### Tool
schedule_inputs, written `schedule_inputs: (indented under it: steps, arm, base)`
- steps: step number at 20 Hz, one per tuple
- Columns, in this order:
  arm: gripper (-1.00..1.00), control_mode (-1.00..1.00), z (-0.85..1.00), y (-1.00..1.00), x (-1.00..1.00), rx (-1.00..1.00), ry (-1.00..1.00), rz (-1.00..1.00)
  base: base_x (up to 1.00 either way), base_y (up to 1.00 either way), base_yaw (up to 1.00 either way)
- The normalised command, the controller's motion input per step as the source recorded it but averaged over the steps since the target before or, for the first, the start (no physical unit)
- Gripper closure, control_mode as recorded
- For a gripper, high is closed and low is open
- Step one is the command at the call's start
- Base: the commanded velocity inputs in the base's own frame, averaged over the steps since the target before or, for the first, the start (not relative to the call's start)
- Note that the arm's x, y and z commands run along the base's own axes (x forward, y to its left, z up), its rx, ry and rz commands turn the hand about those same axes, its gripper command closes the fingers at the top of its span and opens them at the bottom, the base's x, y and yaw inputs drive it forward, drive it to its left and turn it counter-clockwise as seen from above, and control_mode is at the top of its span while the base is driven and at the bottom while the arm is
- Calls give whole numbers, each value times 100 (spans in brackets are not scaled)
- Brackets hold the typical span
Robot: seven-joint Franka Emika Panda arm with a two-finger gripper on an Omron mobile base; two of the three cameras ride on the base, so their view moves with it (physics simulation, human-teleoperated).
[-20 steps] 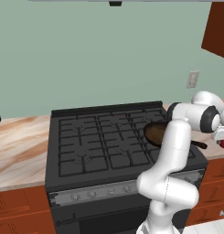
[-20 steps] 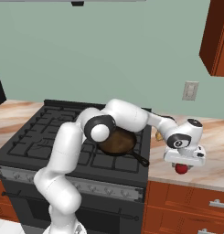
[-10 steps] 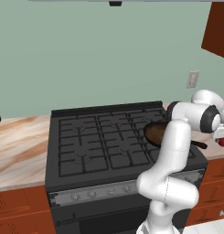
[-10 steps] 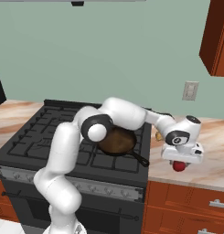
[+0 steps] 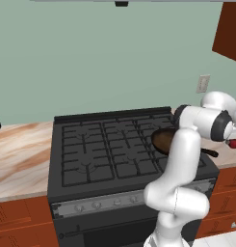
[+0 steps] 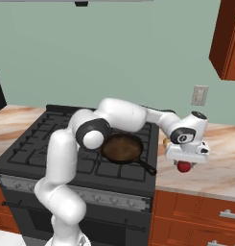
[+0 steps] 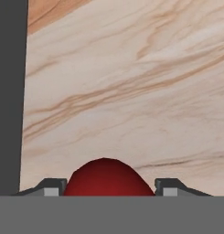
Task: Place the pan on the front right burner on the stove. Then place the tomato and the onion in the pan and turn on the front right burner.
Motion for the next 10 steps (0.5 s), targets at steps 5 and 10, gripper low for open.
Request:
schedule_inputs:
  steps: [5, 10]
  arm:
    - [100, -100, 20, 26, 0, 0, 0, 4]
    - [100, -100, 21, 27, 0, 0, 0, 4]
  base:
    - [0, 0, 0]
    - [0, 0, 0]
